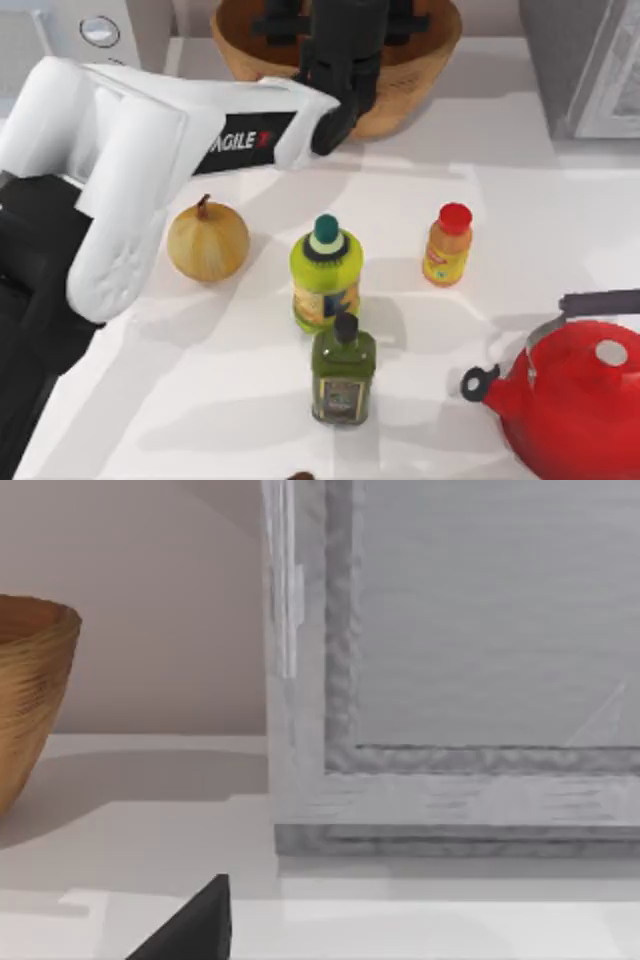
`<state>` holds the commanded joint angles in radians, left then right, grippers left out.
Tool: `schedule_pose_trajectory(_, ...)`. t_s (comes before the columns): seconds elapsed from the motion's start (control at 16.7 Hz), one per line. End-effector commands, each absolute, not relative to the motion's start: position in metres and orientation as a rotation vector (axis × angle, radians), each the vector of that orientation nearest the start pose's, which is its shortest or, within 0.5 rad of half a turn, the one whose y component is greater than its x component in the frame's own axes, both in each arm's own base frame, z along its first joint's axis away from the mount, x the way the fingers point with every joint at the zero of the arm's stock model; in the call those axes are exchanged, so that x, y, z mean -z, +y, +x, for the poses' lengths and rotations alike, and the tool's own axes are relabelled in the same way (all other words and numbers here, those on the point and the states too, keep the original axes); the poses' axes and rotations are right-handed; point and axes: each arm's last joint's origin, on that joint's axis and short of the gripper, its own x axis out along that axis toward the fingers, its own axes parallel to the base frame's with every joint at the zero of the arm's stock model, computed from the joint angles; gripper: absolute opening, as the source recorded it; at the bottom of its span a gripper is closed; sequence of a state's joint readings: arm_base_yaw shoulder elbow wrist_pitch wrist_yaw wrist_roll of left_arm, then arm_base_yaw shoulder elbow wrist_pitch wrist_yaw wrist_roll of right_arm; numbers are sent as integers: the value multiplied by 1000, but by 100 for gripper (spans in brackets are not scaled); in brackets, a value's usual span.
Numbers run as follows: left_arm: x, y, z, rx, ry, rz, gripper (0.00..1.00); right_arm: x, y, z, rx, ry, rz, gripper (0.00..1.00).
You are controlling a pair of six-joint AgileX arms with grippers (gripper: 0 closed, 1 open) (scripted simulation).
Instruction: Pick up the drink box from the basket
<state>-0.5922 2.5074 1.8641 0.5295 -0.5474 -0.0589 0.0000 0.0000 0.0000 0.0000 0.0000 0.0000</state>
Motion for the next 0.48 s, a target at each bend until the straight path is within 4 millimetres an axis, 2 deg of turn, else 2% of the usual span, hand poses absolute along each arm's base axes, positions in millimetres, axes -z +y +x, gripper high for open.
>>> schedule_pose_trajectory(0.18,-176,-297,486,8,97,-5,0,-160,-1,106,0,0,0,100)
schedule_pose_trajectory(0.48,-250,-298,486,9,123,10,0,-160,-1,106,0,0,0,100)
